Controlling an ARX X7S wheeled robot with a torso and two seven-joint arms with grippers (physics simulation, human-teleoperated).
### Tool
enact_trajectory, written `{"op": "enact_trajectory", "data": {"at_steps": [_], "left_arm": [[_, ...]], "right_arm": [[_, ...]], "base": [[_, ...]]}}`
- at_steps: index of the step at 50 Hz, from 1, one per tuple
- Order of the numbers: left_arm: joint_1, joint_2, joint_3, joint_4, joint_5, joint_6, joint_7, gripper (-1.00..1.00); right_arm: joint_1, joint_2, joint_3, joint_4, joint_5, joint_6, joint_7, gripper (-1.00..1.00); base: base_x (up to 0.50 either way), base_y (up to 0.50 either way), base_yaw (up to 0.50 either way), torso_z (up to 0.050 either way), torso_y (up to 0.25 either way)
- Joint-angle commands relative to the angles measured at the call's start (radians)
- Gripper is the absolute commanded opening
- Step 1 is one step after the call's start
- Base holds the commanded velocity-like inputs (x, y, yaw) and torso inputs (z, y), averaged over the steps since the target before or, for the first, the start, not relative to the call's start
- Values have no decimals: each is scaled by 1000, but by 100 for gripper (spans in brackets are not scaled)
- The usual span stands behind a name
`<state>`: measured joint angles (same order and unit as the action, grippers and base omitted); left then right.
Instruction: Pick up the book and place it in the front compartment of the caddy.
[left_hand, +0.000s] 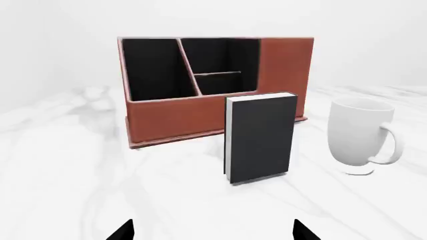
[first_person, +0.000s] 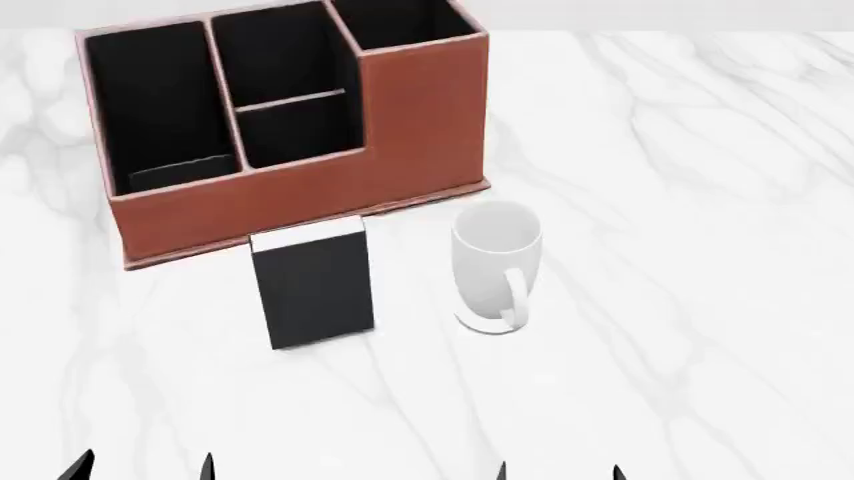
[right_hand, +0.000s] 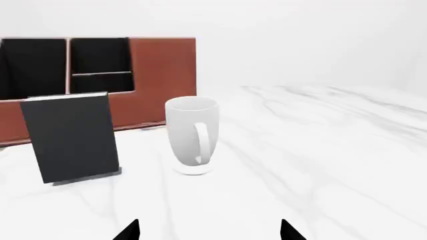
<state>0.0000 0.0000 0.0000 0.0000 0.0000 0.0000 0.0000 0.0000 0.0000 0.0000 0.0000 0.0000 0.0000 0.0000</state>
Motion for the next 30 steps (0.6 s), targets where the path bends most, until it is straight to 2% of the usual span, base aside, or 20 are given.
{"op": "enact_trajectory", "data": {"at_steps": [1, 21, 23, 25, 30], "left_arm": [[-2, -15, 15, -5, -21, 3, -18, 100], [-19, -62, 67, -10, -55, 16, -80, 100], [-38, -64, 58, 6, -62, -11, -94, 100], [-55, -72, 41, 96, -94, -94, -100, 100], [-67, -107, 46, 241, -124, -192, -86, 100]], "right_arm": [[-8, 20, -33, -13, -11, -6, 20, 100], [0, 64, -70, -33, 54, 14, 64, 100], [6, 73, -67, -65, 38, 30, 85, 100], [13, 83, -40, -171, 96, 129, 76, 100], [19, 106, 13, -342, 169, 209, 87, 100]], "base": [[0, 0, 0, 0, 0], [0, 0, 0, 0, 0], [0, 0, 0, 0, 0], [0, 0, 0, 0, 0], [123, 0, 0, 0, 0]]}}
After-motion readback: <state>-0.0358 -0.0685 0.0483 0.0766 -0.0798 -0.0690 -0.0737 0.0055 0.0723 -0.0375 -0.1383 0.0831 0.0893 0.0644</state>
